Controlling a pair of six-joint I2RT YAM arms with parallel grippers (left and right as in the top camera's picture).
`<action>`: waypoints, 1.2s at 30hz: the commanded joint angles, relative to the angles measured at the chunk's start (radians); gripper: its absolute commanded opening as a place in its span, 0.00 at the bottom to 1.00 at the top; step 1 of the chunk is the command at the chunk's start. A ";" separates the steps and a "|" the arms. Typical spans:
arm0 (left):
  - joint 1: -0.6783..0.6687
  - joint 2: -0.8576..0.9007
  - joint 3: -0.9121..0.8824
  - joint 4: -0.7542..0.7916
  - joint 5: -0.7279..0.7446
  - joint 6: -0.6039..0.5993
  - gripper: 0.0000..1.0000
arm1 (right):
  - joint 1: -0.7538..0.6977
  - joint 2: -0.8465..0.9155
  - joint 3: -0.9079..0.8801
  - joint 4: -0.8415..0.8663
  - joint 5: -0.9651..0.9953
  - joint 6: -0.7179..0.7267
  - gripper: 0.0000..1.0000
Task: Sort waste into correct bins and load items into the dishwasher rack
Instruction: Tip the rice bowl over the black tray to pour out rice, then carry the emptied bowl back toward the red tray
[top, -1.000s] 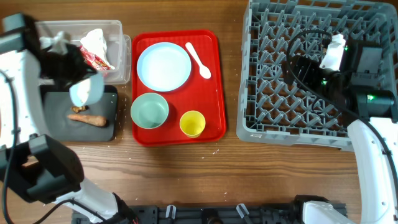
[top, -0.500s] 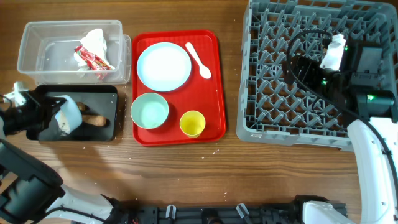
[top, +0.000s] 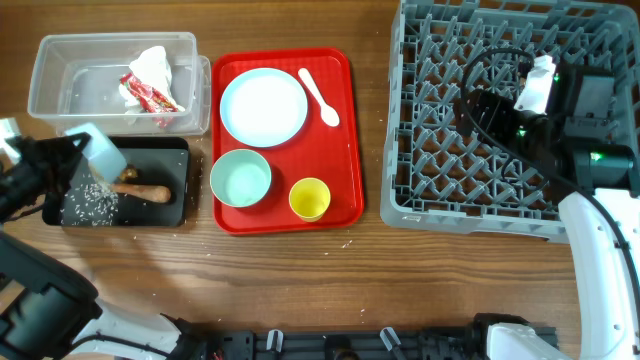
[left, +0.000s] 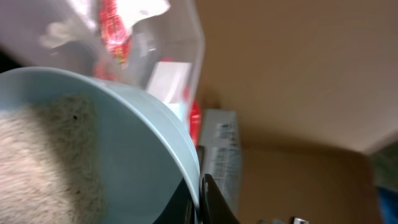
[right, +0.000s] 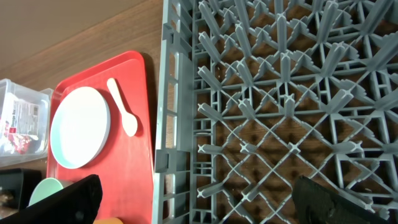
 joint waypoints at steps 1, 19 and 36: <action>0.067 -0.016 -0.006 0.006 0.213 0.019 0.04 | 0.000 0.008 0.009 -0.001 0.011 0.008 1.00; 0.159 -0.016 -0.006 0.006 0.296 -0.113 0.04 | 0.000 0.008 0.009 0.002 0.011 0.015 1.00; 0.153 -0.016 -0.006 0.011 0.048 -0.303 0.04 | 0.000 0.008 0.009 0.004 0.011 0.024 1.00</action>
